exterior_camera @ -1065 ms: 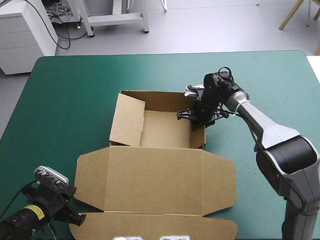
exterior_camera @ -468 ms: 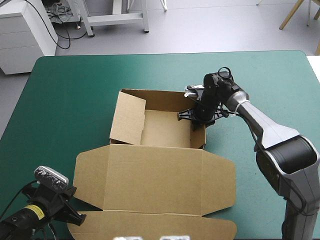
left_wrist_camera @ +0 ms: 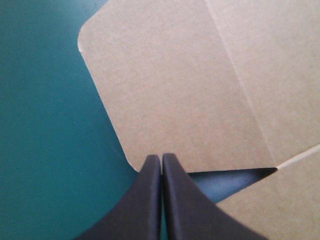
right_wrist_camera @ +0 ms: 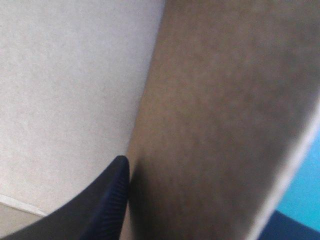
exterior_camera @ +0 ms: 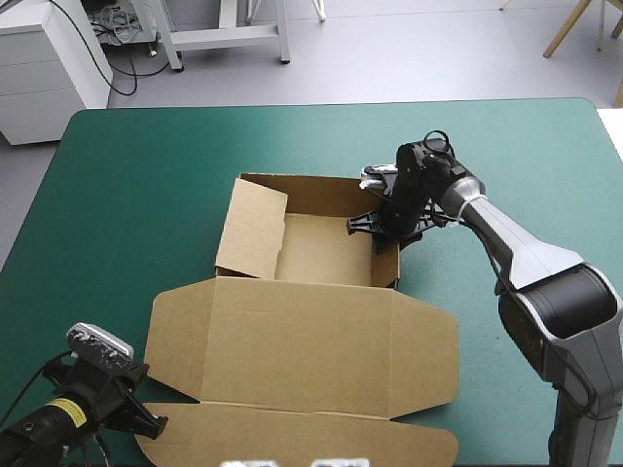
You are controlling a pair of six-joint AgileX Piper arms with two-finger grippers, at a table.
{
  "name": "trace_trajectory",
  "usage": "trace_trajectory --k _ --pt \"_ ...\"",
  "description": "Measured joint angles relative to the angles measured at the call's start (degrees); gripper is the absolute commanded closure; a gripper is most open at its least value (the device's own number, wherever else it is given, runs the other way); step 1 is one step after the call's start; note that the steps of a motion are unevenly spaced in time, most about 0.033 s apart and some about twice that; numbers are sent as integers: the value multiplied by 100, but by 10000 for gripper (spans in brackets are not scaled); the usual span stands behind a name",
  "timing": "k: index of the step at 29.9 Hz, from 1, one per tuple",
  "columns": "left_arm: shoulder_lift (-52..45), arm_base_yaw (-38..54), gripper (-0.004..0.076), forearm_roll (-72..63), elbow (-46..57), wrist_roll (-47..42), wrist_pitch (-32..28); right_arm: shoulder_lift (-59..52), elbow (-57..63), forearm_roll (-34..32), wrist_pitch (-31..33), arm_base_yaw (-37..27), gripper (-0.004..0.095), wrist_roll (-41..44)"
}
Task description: Fold the box
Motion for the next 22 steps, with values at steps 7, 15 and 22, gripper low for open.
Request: trace_trajectory --k 7,15,22 --pt "0 0 734 0 0 0 0 -55 0 -8 0 0 395 62" --pt "0 0 734 17 0 0 -4 -417 -134 -74 5 0 397 -71" --pt "0 0 734 30 0 11 -4 -549 -149 -180 30 0 404 -155"
